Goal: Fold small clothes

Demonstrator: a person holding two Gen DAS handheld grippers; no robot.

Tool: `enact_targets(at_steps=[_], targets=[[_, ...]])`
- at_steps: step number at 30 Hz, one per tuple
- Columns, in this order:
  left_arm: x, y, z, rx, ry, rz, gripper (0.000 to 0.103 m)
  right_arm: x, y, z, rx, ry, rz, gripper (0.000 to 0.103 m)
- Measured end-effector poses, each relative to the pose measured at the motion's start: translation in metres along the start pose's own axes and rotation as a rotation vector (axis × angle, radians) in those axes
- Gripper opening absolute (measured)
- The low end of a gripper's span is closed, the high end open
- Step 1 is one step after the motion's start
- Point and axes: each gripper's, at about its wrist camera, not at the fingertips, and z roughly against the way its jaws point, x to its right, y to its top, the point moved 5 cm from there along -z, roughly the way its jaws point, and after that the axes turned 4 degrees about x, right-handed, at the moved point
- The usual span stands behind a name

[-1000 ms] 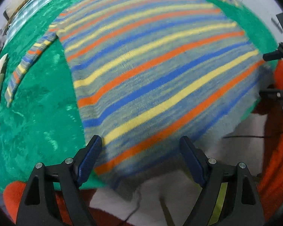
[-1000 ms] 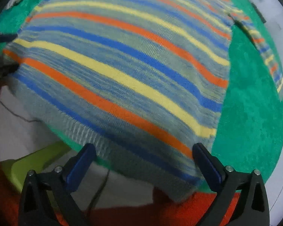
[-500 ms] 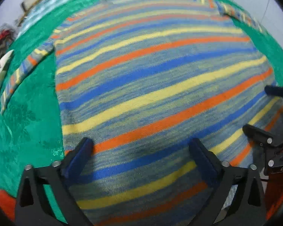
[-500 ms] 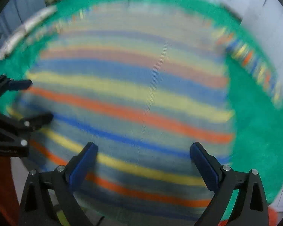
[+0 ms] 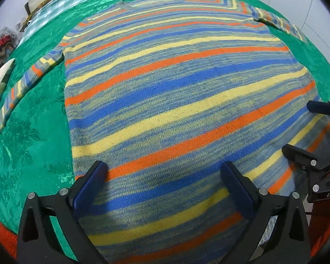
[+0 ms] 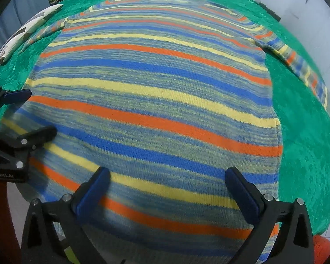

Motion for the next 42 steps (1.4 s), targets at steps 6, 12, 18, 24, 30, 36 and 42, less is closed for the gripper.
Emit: enact_targets(at_steps=[6,12,18,24,30,36,42], targets=[[0.0001,-0.0006,0.0004,0.002,0.001,-0.002,0.103,0.0006,-0.0048,0.0019,0.001,-0.006,-0.003,0.103],[0.0004,-0.0013,0.0003,0.007,0.003,-0.005,0.103,0.0011,-0.0048,0.0008,0.002,-0.013,-0.001,0.103],[0.0018,-0.0013,0.0007,0.013,0.006,-0.004,0.103,-0.0003,-0.0063,0.0008,0.004,-0.022,0.005,0.103],[0.0036,-0.0018,0.0010,0.016,0.009,-0.004,0.103,-0.0024,-0.0084,0.0010,0.002,-0.028,0.010,0.103],[0.0039,-0.0018,0.0007,0.015,0.009,-0.004,0.103,-0.0029,-0.0088,0.0007,-0.001,-0.031,0.011,0.103],[0.0045,-0.0014,0.0008,0.008,0.007,-0.003,0.103,-0.0029,-0.0086,0.0004,-0.001,-0.031,0.011,0.103],[0.0047,-0.0010,0.0006,0.011,0.007,-0.003,0.103,-0.0034,-0.0090,0.0000,-0.003,-0.031,0.011,0.103]])
